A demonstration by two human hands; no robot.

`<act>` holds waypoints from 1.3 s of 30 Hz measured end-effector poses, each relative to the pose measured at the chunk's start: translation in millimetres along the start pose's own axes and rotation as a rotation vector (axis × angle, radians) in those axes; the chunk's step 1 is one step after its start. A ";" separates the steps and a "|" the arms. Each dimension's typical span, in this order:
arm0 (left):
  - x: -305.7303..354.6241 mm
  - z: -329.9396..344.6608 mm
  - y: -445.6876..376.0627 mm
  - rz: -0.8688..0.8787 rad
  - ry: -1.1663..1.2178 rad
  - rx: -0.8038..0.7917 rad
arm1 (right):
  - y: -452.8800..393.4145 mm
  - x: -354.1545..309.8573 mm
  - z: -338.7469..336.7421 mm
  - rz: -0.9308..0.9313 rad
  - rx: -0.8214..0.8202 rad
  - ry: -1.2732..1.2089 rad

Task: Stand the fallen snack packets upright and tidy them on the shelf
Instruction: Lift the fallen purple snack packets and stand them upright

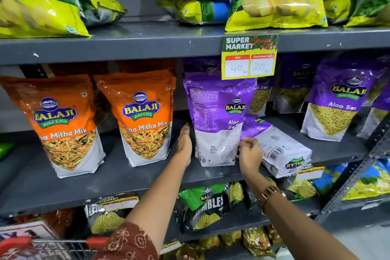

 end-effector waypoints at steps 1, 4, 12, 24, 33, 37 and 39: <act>-0.9 0.9 1.4 -0.042 -0.049 -0.050 | 3.6 3.1 2.3 -0.035 -0.045 0.029; -5.9 -2.1 2.7 -0.071 -0.168 -0.082 | -2.8 8.8 7.3 -0.125 -0.123 0.158; -16.5 -13.2 0.5 0.126 -0.238 0.004 | -13.8 5.2 7.8 -0.115 -0.051 0.078; -34.2 -12.9 13.8 0.354 -0.195 0.121 | -30.0 5.0 6.8 -0.156 -0.171 0.244; -33.5 1.0 -1.8 0.118 -0.008 -0.084 | 4.7 28.1 3.9 -0.377 -0.039 0.250; -47.9 -6.6 17.2 0.348 -0.247 -0.023 | -15.5 16.3 22.6 -0.169 -0.101 0.273; -52.8 -8.0 19.6 0.466 -0.384 0.031 | -26.0 7.4 27.4 -0.075 -0.151 0.309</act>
Point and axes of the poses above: each hand's wrist, its own y-axis away from the middle knuckle, its own z-axis out of the palm, x = y × z, the point moved 1 cm from there along -y, towards the middle knuckle, and after that the axes turned 15 degrees about y, right-handed, at the moved point
